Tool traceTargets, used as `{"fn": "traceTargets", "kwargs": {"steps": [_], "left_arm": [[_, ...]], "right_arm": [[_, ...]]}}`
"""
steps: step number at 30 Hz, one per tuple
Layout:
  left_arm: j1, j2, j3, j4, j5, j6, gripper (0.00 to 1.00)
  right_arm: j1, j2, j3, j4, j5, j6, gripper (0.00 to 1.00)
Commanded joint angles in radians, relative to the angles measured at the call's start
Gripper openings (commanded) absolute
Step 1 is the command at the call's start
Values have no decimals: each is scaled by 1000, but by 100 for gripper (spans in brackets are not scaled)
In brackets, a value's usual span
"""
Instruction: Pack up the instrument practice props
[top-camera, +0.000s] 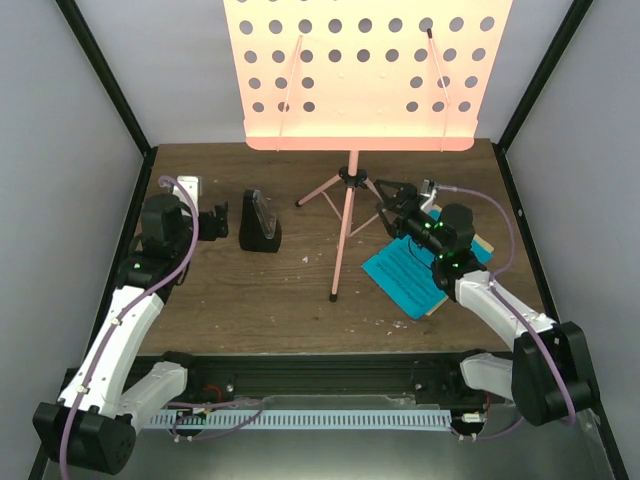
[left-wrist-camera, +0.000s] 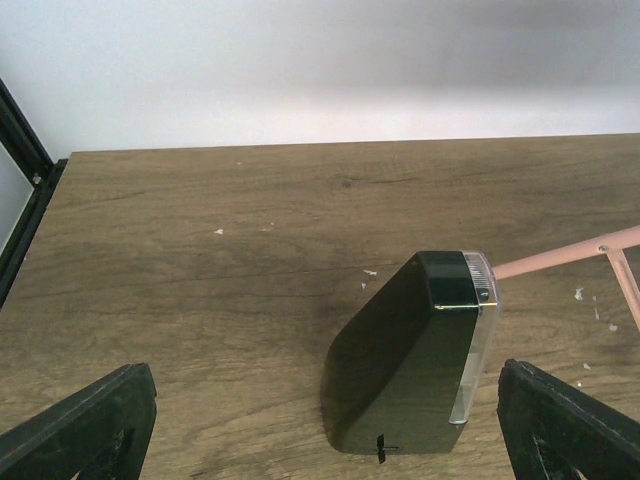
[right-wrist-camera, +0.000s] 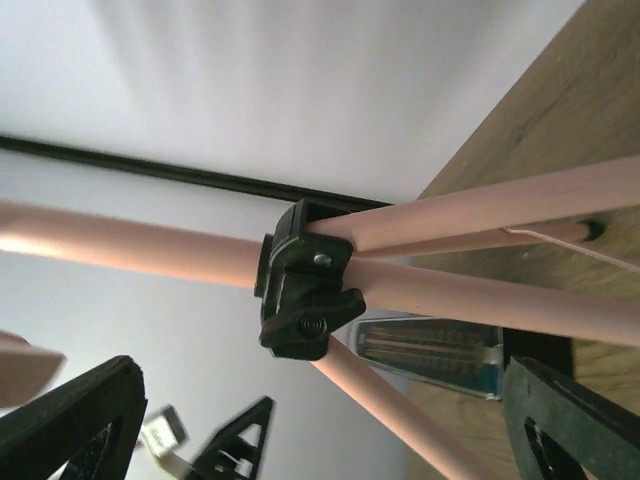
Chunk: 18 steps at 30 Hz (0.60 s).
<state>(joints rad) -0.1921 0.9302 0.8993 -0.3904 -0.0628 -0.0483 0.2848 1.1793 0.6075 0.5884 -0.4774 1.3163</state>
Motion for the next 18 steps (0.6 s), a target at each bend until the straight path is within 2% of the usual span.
{"fn": "traceTargets", "kwargs": {"steps": [1,5,10,16,18], "left_arm": [[5,-11,-3,10,9,2,95],[5,-10,0,9,21,0,94],[5,-13,0,11,30,-5,95],[4,-15,4,9,46,-10,95],[4,-22,3,10,46,-10,94]], "right_arm": [[4,22,47,67,29,256,96],[24,78,90,93,20,306,86],[58,122,114,120,48,359,68],[92,170,153,113,51,361,57],[93,176,153,115,54,360,49]]}}
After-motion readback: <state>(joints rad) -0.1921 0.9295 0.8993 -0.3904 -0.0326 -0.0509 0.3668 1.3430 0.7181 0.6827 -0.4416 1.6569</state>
